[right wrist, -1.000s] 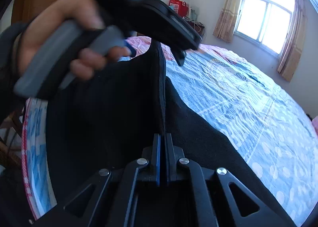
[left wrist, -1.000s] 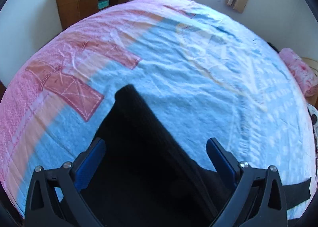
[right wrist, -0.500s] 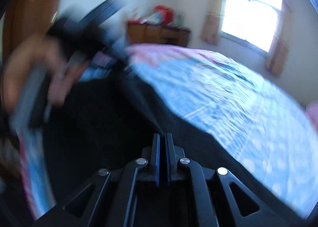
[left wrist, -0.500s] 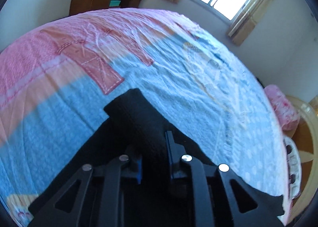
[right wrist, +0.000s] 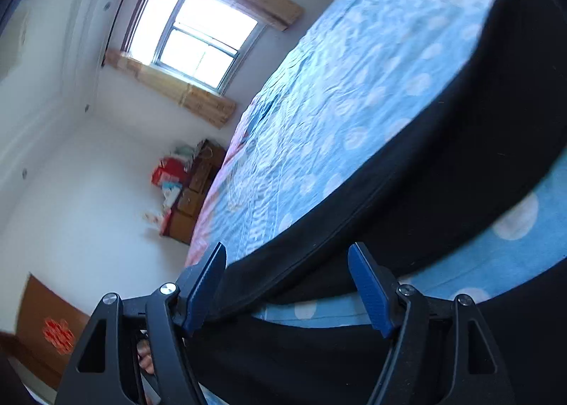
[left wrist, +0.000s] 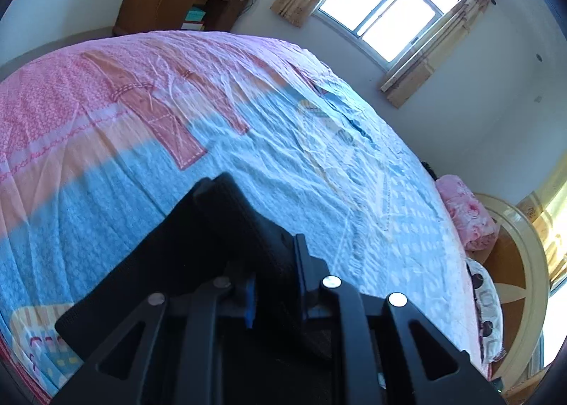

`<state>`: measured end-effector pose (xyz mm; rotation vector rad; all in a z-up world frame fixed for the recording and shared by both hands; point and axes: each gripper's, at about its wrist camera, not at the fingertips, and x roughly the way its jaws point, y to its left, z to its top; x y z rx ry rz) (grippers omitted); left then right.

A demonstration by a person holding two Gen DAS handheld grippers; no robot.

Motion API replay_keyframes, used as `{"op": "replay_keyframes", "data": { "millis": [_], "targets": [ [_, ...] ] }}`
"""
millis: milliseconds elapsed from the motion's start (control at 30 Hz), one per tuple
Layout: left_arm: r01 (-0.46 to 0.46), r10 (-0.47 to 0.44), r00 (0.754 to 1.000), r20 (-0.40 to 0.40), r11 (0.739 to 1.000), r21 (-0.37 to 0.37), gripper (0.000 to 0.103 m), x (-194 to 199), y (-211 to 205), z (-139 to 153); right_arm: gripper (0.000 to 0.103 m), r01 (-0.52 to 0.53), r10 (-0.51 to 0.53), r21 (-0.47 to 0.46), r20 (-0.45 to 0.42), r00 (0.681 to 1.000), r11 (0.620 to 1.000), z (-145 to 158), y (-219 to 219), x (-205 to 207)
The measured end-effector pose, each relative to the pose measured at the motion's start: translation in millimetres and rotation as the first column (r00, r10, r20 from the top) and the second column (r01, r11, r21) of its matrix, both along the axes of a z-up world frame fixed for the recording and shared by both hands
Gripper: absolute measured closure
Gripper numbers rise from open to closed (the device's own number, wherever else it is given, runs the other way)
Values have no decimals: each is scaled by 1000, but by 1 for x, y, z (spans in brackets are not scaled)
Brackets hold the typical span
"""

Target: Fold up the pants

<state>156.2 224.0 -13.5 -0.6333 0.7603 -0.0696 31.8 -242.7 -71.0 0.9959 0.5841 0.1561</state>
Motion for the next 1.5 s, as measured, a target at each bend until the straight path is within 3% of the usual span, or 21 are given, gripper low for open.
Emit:
{"op": "replay_keyframes", "data": {
  "millis": [67,133,233,467,567,700,900,1033,1300,1500],
  "targets": [
    [4,-4,1000,16,1000,12,85,-4,-1,6,31,35,-34,49,-21,999,998,-5,-11,4],
    [7,-8,1000,25,1000,24,85,-7,-2,11,32,68,-65,31,-64,996,997,-11,-17,11],
    [16,-17,999,28,999,39,85,-8,-4,14,46,96,-94,4,-147,985,995,-17,-21,22],
    [24,-25,1000,14,998,66,87,-7,-10,10,52,109,-102,40,-139,985,993,-23,-22,39],
    [27,-28,1000,11,996,81,88,-7,-9,9,100,78,-78,-8,-170,982,997,-26,-16,56],
    [40,-43,999,27,993,111,88,-10,-10,12,100,35,-41,-46,-145,989,998,-20,-14,56],
    [44,-52,996,68,994,104,88,-28,-2,26,100,-4,9,-158,32,999,987,46,-7,12],
    [52,-58,996,61,993,107,88,-48,9,26,100,-46,57,-212,45,997,976,65,3,-28],
    [52,-49,999,-21,982,179,89,-78,20,-11,100,-143,126,-246,-84,989,959,21,37,-104],
    [32,-16,997,-78,977,209,89,-83,23,-43,100,-189,148,-246,-177,973,951,-21,55,-111]
  ]
}}
